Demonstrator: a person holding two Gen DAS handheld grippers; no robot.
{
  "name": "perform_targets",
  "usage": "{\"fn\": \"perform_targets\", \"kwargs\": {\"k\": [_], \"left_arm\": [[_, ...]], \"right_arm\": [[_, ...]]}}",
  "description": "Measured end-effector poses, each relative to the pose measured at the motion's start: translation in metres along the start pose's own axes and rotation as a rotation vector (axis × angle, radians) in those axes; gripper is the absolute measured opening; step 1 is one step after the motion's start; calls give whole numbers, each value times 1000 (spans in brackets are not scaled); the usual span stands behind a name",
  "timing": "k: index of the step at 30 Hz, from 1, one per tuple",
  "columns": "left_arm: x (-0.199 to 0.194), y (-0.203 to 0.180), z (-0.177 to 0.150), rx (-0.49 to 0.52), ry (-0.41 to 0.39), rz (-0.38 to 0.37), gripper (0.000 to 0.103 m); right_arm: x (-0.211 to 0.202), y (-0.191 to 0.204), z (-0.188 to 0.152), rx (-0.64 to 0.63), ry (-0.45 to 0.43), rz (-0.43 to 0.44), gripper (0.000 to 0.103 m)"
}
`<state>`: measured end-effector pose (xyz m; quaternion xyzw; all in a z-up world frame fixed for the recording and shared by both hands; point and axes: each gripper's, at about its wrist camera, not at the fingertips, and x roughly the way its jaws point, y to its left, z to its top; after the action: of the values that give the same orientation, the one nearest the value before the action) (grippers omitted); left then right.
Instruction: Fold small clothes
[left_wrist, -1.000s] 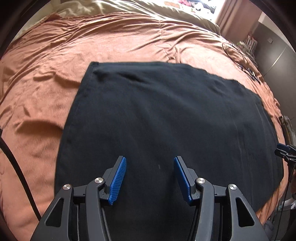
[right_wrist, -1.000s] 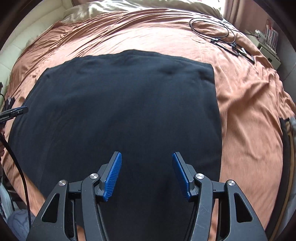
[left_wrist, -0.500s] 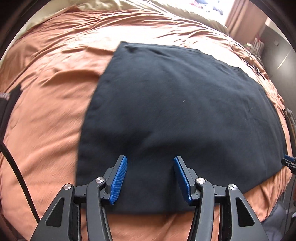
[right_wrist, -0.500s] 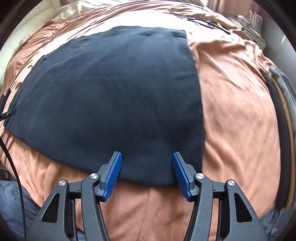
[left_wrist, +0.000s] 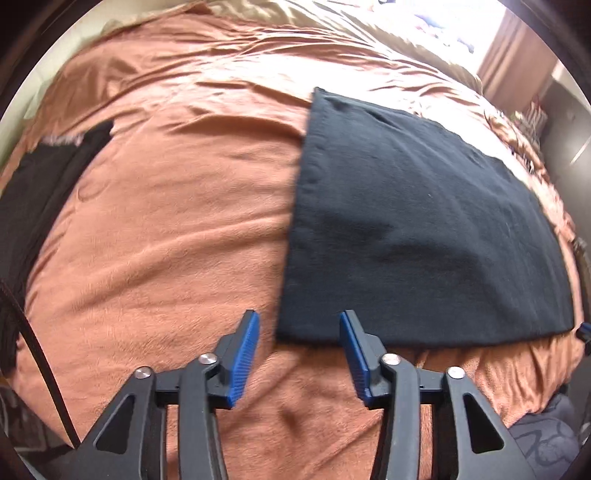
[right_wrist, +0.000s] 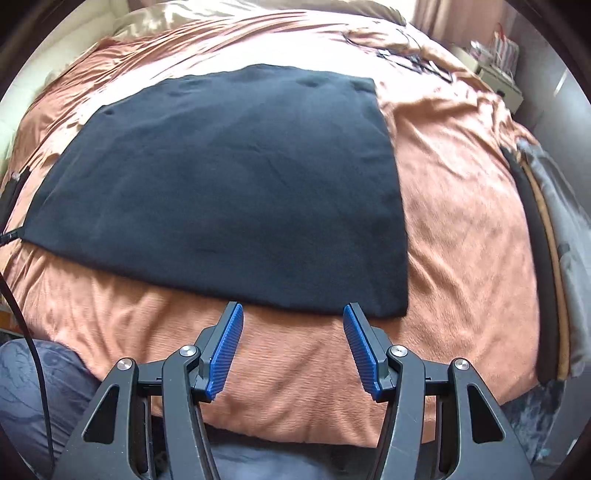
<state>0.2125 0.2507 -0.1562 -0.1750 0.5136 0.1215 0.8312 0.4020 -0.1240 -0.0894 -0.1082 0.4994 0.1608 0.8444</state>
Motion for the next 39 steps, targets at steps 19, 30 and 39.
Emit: {"fn": "perform_targets", "kwargs": {"k": [19, 30, 39], "left_arm": [[8, 27, -12, -247, 49, -256, 40], [13, 38, -29, -468, 17, -358, 40], [10, 42, -35, -586, 0, -382, 40]], "right_arm": [[46, 16, 26, 80, 4, 242, 14], [66, 42, 51, 105, 34, 373, 6], [86, 64, 66, 136, 74, 427, 5]]}}
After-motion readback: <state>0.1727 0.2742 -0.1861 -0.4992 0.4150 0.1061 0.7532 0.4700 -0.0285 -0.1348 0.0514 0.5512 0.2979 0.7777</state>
